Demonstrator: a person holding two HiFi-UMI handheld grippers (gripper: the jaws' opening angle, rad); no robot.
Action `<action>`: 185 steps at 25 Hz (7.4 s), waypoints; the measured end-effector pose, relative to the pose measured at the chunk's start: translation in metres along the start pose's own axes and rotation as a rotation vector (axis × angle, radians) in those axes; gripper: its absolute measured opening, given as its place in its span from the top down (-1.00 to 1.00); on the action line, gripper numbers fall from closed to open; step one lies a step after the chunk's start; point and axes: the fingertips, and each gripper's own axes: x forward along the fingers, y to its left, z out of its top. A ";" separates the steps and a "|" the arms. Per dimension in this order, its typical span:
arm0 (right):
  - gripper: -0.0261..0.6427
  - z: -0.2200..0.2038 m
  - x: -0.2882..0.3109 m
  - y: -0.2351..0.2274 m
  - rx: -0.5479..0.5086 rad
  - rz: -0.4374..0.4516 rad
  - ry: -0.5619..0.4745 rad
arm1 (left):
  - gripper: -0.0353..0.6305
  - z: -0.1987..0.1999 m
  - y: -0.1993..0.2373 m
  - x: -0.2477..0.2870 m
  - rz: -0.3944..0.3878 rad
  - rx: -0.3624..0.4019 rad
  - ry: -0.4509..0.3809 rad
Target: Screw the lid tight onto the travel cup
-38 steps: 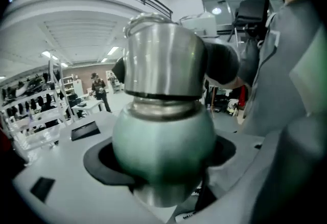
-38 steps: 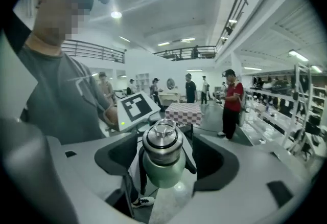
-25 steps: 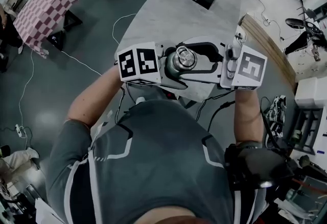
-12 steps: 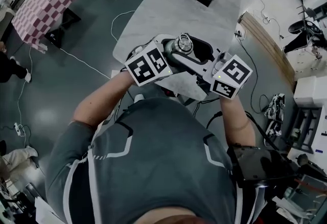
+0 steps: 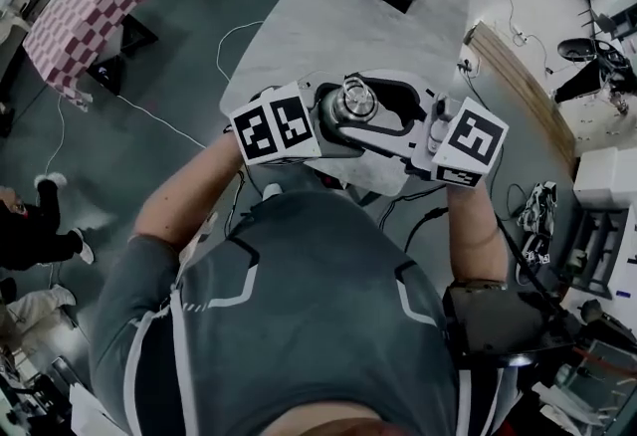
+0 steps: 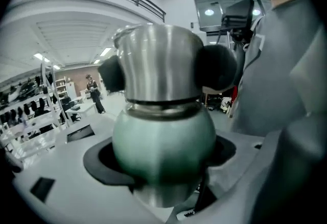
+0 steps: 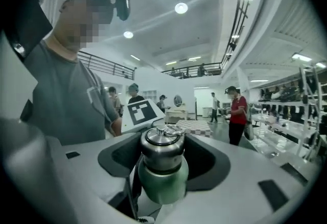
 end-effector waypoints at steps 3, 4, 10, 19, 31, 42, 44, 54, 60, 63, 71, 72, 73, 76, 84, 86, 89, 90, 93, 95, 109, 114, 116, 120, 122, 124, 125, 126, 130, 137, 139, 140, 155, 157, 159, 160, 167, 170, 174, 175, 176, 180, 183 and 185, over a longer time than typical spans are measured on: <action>0.09 0.005 -0.001 0.007 -0.024 0.084 0.001 | -0.31 0.002 -0.006 -0.004 -0.030 0.031 0.008; 0.09 0.006 -0.001 0.009 -0.022 0.104 -0.007 | -0.31 0.003 -0.008 -0.005 -0.043 0.035 0.007; 0.09 0.000 -0.002 -0.003 0.040 0.019 -0.050 | -0.30 -0.005 0.004 0.001 0.052 -0.005 0.063; 0.09 -0.042 0.007 -0.038 0.231 -0.372 -0.039 | -0.31 -0.052 0.039 0.008 0.275 -0.105 0.187; -0.05 0.022 -0.009 0.024 -0.044 0.227 -0.117 | -0.31 0.008 -0.039 -0.025 -0.278 0.002 -0.036; 0.06 0.027 -0.001 0.040 -0.043 0.392 -0.095 | -0.31 0.015 -0.050 -0.025 -0.356 0.029 -0.037; 0.07 0.030 -0.001 0.033 -0.063 0.347 -0.119 | -0.31 0.014 -0.041 -0.020 -0.290 0.020 -0.013; 0.08 -0.005 -0.002 -0.006 0.115 0.036 -0.127 | -0.30 -0.024 0.001 -0.001 0.029 -0.026 0.152; 0.08 -0.019 0.004 -0.032 0.198 -0.196 -0.082 | -0.30 -0.043 0.041 -0.006 0.295 -0.004 0.248; 0.08 -0.023 0.007 -0.037 0.257 -0.275 -0.069 | -0.31 -0.046 0.045 -0.006 0.314 -0.020 0.253; -0.03 -0.002 0.003 -0.007 0.036 -0.060 -0.041 | -0.31 -0.016 0.011 -0.011 0.068 -0.004 0.078; -0.03 0.005 0.001 0.000 -0.014 -0.003 -0.054 | -0.31 -0.007 0.000 -0.015 -0.003 -0.010 0.027; -0.04 0.009 -0.001 0.007 -0.052 0.058 -0.060 | -0.31 0.001 -0.009 -0.018 -0.068 -0.012 -0.016; -0.03 0.014 -0.005 0.030 -0.077 0.232 -0.041 | -0.31 0.013 -0.030 -0.028 -0.213 -0.003 -0.086; 0.00 0.019 -0.003 0.035 -0.073 0.314 -0.054 | -0.30 0.020 -0.045 -0.021 -0.283 0.033 -0.060; 0.09 0.022 -0.005 0.034 -0.066 0.316 -0.093 | -0.31 0.019 -0.043 -0.020 -0.263 0.026 -0.053; 0.10 0.027 -0.003 0.026 -0.069 0.250 -0.154 | -0.30 0.013 -0.031 -0.018 -0.176 0.018 -0.017; 0.10 0.024 -0.001 0.020 -0.057 0.198 -0.151 | -0.30 0.009 -0.023 -0.016 -0.127 0.007 0.004; 0.10 0.009 0.003 -0.005 0.003 -0.019 -0.131 | -0.30 -0.011 0.007 -0.012 0.063 -0.043 0.084; 0.10 -0.004 0.005 -0.022 0.056 -0.174 -0.116 | -0.30 -0.025 0.026 -0.010 0.186 -0.062 0.142; -0.05 0.013 -0.008 0.028 -0.089 0.159 -0.036 | -0.30 0.012 -0.036 -0.028 -0.235 -0.030 -0.069; -0.04 0.030 -0.009 0.044 -0.065 0.361 -0.101 | -0.30 0.031 -0.063 -0.037 -0.405 -0.010 -0.121; -0.04 0.030 -0.006 0.047 -0.071 0.391 -0.094 | -0.31 0.031 -0.063 -0.035 -0.405 -0.004 -0.109; 0.07 0.028 0.000 0.039 -0.056 0.346 -0.105 | -0.31 0.024 -0.051 -0.028 -0.329 -0.008 -0.068; 0.08 0.028 0.003 0.025 -0.056 0.256 -0.146 | -0.30 0.015 -0.035 -0.022 -0.223 -0.026 -0.026; 0.08 0.017 0.005 0.003 -0.005 0.099 -0.166 | -0.30 0.001 -0.011 -0.015 -0.081 -0.066 0.030; 0.08 0.008 0.006 -0.009 0.042 0.004 -0.174 | -0.30 -0.008 0.001 -0.012 -0.012 -0.093 0.059; 0.08 -0.002 0.006 -0.021 0.091 -0.090 -0.177 | -0.30 -0.018 0.012 -0.008 0.047 -0.116 0.090; 0.08 -0.034 0.013 -0.040 0.201 -0.301 -0.126 | -0.30 -0.053 0.028 0.003 0.166 -0.136 0.191; -0.05 0.003 0.010 0.003 0.021 0.085 -0.110 | -0.31 -0.014 -0.010 -0.019 -0.151 -0.104 0.020; -0.05 0.016 0.007 0.015 -0.035 0.199 -0.132 | -0.30 -0.001 -0.024 -0.029 -0.246 -0.093 -0.021; -0.05 0.021 0.006 0.020 -0.060 0.244 -0.135 | -0.30 0.004 -0.031 -0.031 -0.288 -0.091 -0.037; 0.10 -0.001 0.009 -0.015 0.034 0.001 -0.095 | -0.30 -0.020 0.002 -0.014 -0.047 -0.138 0.098; 0.10 -0.021 0.012 -0.032 0.101 -0.167 -0.046 | -0.30 -0.042 0.023 -0.009 0.096 -0.129 0.194; 0.10 -0.036 0.014 -0.041 0.158 -0.267 -0.015 | -0.30 -0.058 0.033 -0.005 0.175 -0.121 0.253; 0.10 -0.040 0.014 -0.041 0.170 -0.287 -0.004 | -0.30 -0.062 0.034 -0.003 0.194 -0.118 0.265; -0.04 -0.010 0.005 -0.005 0.069 0.037 -0.031 | -0.30 -0.033 -0.002 -0.011 -0.074 -0.058 0.133; -0.04 0.010 0.001 0.017 -0.014 0.233 -0.082 | -0.30 -0.010 -0.029 -0.023 -0.258 -0.051 0.037; -0.03 0.016 0.001 0.033 -0.061 0.360 -0.079 | -0.30 0.011 -0.051 -0.030 -0.382 -0.043 -0.041; -0.02 0.019 0.002 0.034 -0.065 0.368 -0.093 | -0.30 0.014 -0.052 -0.031 -0.390 -0.045 -0.054; 0.04 0.023 0.002 0.033 -0.068 0.368 -0.112 | -0.30 0.017 -0.051 -0.032 -0.385 -0.046 -0.060; 0.10 0.018 0.003 0.012 -0.013 0.233 -0.130 | -0.30 0.010 -0.024 -0.023 -0.207 -0.066 -0.014; 0.10 -0.008 0.009 -0.022 0.085 -0.020 -0.075 | -0.30 -0.020 0.016 -0.012 0.034 -0.093 0.109; 0.10 -0.028 0.013 -0.042 0.162 -0.185 -0.035 | -0.30 -0.043 0.039 -0.008 0.160 -0.096 0.203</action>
